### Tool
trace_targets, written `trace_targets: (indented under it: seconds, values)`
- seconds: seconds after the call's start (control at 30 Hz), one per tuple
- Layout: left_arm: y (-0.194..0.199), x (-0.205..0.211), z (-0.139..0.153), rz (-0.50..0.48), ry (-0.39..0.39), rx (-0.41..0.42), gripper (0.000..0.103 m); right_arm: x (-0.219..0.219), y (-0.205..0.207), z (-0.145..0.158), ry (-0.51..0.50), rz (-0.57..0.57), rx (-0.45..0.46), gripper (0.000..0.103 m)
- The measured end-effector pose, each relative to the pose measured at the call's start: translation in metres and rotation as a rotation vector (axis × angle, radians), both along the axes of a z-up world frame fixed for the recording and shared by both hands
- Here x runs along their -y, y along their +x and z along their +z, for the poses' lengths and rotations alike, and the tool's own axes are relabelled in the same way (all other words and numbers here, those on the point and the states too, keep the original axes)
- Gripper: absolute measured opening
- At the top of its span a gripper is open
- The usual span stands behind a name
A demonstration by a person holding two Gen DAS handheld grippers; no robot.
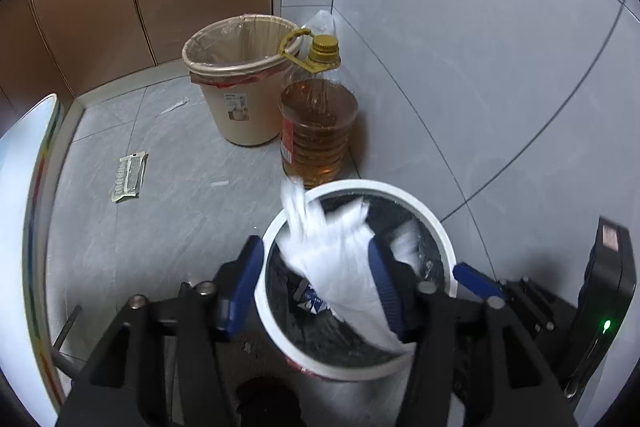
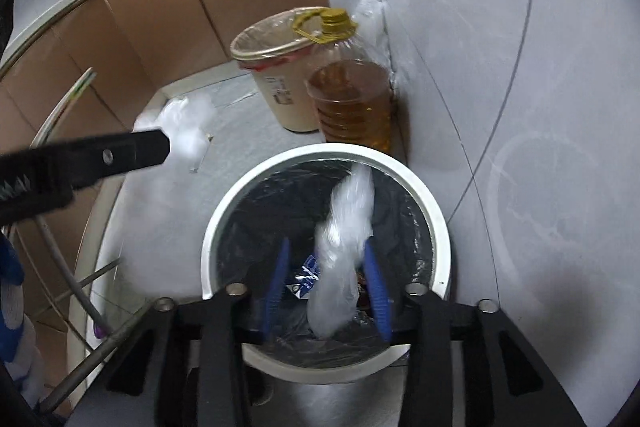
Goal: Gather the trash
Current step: 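Open both tools over the bin to drop the tissue and bag, then withdraw both open tools from the bin back over the table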
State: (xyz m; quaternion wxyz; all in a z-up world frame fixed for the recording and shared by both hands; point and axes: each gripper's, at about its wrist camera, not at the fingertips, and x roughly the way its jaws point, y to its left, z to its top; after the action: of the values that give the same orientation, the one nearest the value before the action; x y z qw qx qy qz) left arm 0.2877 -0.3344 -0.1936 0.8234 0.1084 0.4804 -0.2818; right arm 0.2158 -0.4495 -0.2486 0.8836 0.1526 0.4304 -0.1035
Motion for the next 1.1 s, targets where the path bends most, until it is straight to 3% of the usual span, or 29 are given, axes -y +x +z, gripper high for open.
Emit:
trace_targets:
  seconds: [0.23, 0.37, 0.57, 0.7, 1.1]
  values:
    - [-0.012, -0.005, 0.014, -0.005, -0.047, 0.021, 0.053, -0.004, -0.016, 0.006, -0.014, -0.027, 0.006, 0.045]
    - [-0.023, -0.018, 0.037, 0.027, -0.070, 0.086, 0.053, -0.016, -0.022, 0.022, -0.034, -0.034, 0.023, 0.048]
    - [-0.063, -0.059, 0.100, 0.111, -0.120, 0.287, 0.053, -0.051, -0.042, 0.064, -0.095, 0.009, 0.096, 0.053]
    - [-0.088, -0.091, 0.136, 0.161, -0.135, 0.380, 0.053, -0.067, -0.058, 0.098, -0.121, 0.025, 0.154, 0.055]
    - [-0.160, -0.188, 0.209, 0.278, -0.147, 0.528, 0.053, -0.124, -0.116, 0.198, -0.191, 0.067, 0.338, 0.059]
